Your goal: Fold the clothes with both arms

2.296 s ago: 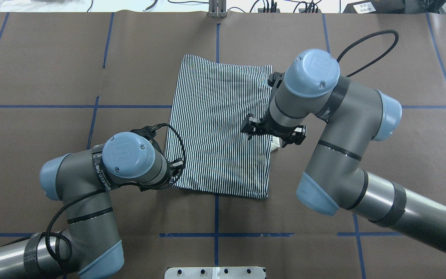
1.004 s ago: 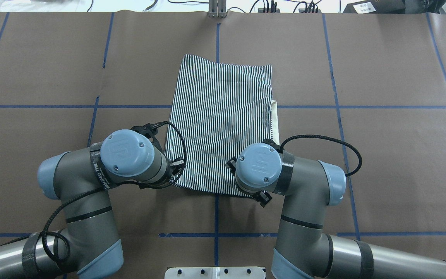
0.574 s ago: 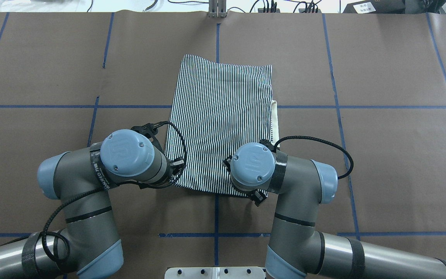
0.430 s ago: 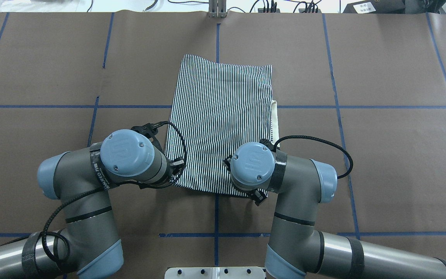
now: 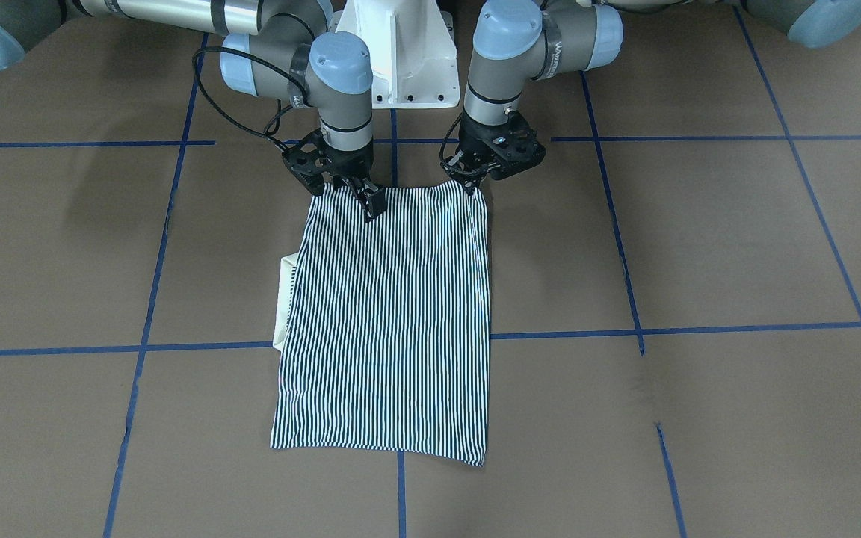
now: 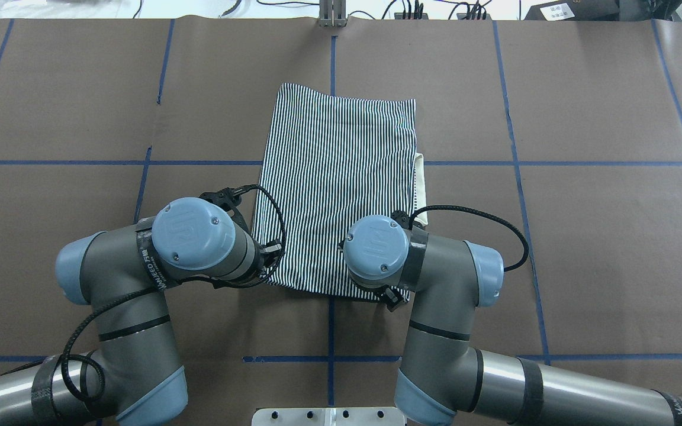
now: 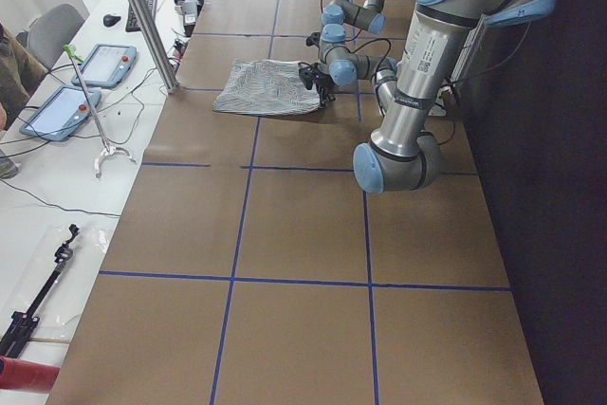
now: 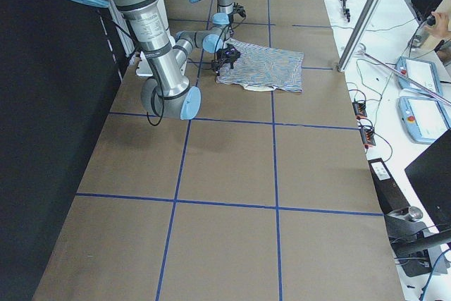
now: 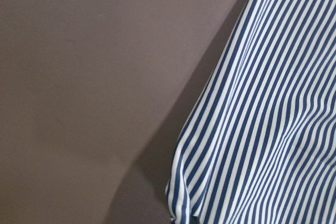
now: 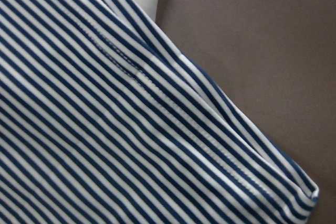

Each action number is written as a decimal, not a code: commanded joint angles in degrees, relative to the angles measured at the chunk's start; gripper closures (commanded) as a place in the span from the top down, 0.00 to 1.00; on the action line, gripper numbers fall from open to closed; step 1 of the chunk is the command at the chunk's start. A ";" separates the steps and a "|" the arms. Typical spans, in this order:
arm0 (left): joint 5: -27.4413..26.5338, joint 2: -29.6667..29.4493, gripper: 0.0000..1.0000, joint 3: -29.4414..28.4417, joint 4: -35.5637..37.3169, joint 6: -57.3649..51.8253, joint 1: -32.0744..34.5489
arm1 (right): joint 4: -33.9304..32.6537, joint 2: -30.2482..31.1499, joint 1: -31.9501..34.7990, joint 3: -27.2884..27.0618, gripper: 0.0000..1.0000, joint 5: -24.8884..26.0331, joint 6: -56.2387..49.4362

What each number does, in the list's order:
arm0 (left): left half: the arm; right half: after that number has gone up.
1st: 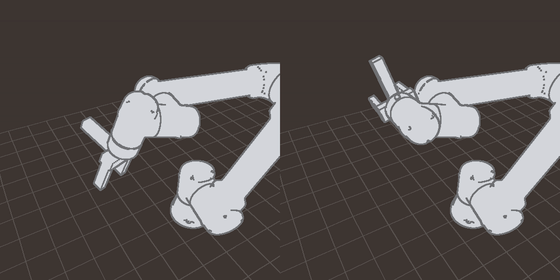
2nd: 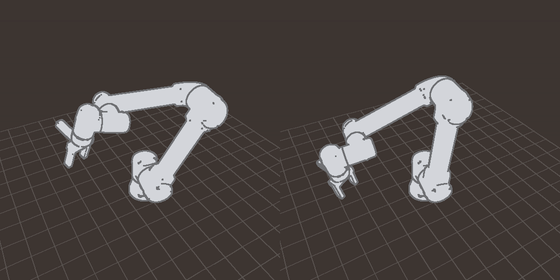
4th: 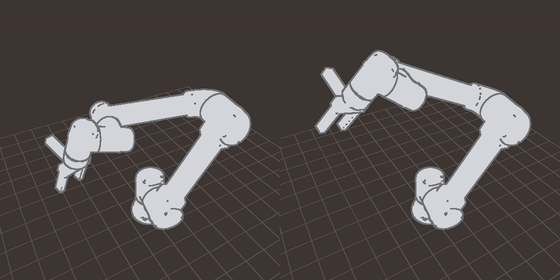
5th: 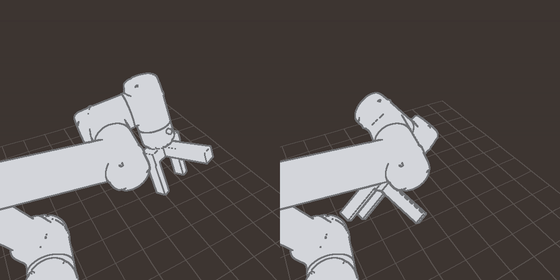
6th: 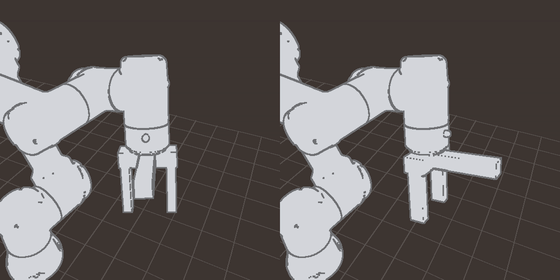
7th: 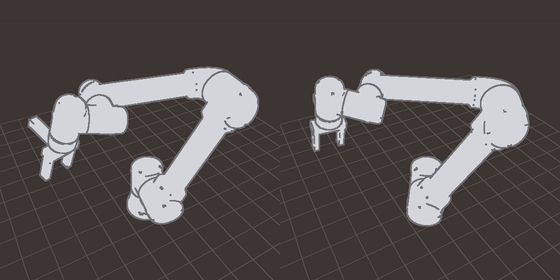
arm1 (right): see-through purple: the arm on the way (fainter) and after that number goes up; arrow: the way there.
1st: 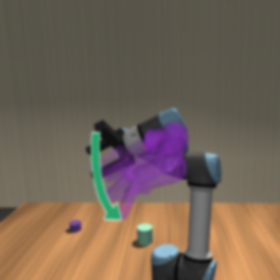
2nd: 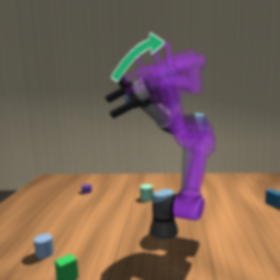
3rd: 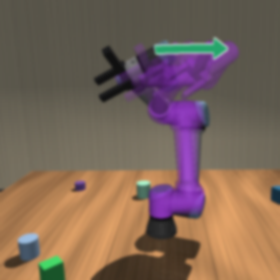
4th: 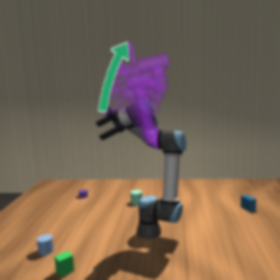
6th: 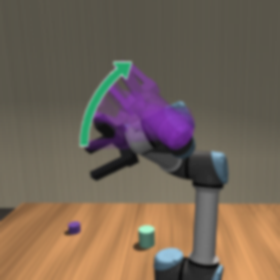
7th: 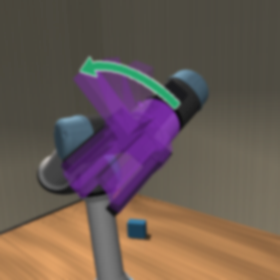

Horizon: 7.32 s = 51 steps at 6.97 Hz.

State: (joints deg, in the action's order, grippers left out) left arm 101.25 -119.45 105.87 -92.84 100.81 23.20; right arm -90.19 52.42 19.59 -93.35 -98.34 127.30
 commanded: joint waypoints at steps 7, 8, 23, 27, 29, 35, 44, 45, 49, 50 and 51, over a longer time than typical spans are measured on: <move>0.00 0.18 0.00 0.57 0.37 0.00 0.00 | -1.30 -1.62 1.24 0.80 0.07 -0.19 0.23; 0.00 0.18 0.00 0.57 0.37 0.00 0.00 | -1.39 -1.53 1.24 0.54 0.00 -0.19 0.23; 3.34 0.89 0.00 8.66 9.88 0.88 -2.90 | -0.42 5.94 -1.15 -13.35 0.00 1.57 -10.49; 3.34 0.45 0.00 4.26 2.75 1.05 -0.62 | 8.27 5.41 1.23 -8.08 0.00 1.66 -11.11; 3.34 -0.51 0.00 3.04 2.22 0.79 1.65 | 8.37 4.89 3.25 -7.38 0.00 1.57 -11.28; 1.68 -9.74 1.00 -26.21 -17.42 -15.79 18.45 | 29.77 -16.98 19.84 31.53 1.00 1.13 -18.38; 16.08 5.34 1.00 -10.86 -13.69 -55.18 41.61 | 8.10 -0.56 39.14 10.44 1.00 -20.78 -72.15; 17.48 7.46 1.00 -10.68 -12.21 -62.42 45.58 | 8.01 7.53 45.47 7.16 1.00 -26.24 -83.50; 24.86 21.50 1.00 -9.37 -11.40 -99.22 61.67 | 5.14 30.96 66.14 2.74 1.00 -39.54 -122.12; 25.31 24.33 1.00 -9.36 -11.32 -104.88 63.61 | 1.02 34.29 66.80 0.12 1.00 -39.13 -127.24; 29.32 25.05 1.00 -10.06 -10.36 -105.20 66.24 | -1.89 35.29 67.67 -0.51 1.00 -38.86 -131.82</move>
State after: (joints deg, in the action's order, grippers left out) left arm 127.18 -96.46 96.27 -103.95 -0.79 86.25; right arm -88.15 85.24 85.56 -92.41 -137.05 2.09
